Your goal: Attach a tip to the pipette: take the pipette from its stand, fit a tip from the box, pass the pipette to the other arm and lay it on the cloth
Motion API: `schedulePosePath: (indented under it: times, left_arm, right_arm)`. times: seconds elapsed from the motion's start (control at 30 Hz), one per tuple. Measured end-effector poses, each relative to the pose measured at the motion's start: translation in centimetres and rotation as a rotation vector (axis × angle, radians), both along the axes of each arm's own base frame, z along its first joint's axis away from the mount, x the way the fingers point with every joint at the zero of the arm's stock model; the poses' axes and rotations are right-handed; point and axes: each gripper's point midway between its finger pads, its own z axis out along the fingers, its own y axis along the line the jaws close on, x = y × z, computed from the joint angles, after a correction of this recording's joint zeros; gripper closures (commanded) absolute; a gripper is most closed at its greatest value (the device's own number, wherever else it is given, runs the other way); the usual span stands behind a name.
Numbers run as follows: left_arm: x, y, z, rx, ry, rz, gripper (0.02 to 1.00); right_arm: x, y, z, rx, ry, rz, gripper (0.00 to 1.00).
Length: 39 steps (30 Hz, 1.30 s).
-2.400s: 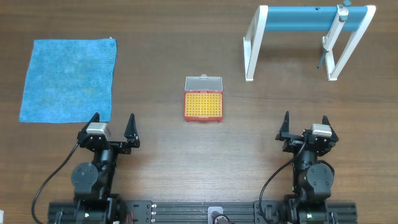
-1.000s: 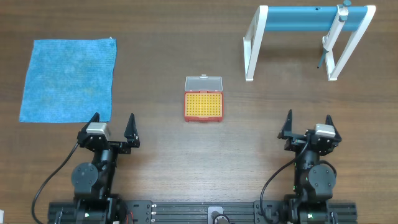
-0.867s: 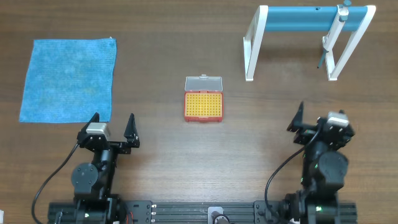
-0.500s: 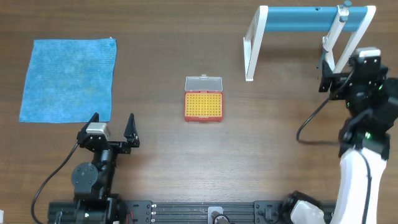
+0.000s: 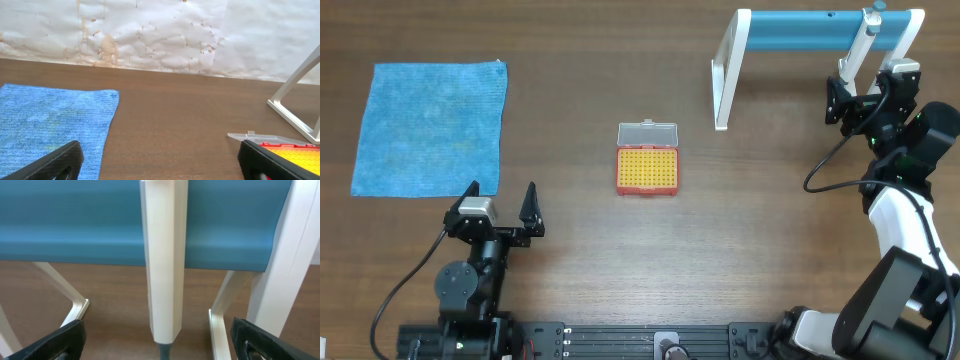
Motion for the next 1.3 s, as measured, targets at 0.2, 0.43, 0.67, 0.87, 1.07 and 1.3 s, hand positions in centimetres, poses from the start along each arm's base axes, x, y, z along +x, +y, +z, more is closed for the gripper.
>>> schedulePosePath:
  times: [0.2,0.43,0.67,0.87,1.07,1.3]
  left_arm:
    - [0.0,0.0,0.0,0.000,0.000,0.000,0.020]
    - [0.0,0.0,0.0,0.000,0.000,0.000,0.020]
    - [0.0,0.0,0.0,0.000,0.000,0.000,0.020]
    - [0.0,0.0,0.0,0.000,0.000,0.000,0.020]
    - [0.0,0.0,0.0,0.000,0.000,0.000,0.020]
    - [0.0,0.0,0.0,0.000,0.000,0.000,0.020]
  right_arm:
    - [1.5,-0.6,-1.7,0.048,0.003,-0.008,0.086]
    - [4.6,-0.3,-1.4,0.053,-0.011,0.026,0.220]
    - [4.8,-0.1,-1.2,0.055,-0.017,0.029,0.338]
    - [5.0,0.7,-1.2,0.064,-0.015,0.044,0.476]
    - [5.0,0.7,-1.2,0.068,-0.014,0.043,0.603]
    - [5.0,0.7,-1.2,0.067,-0.014,0.043,0.772]
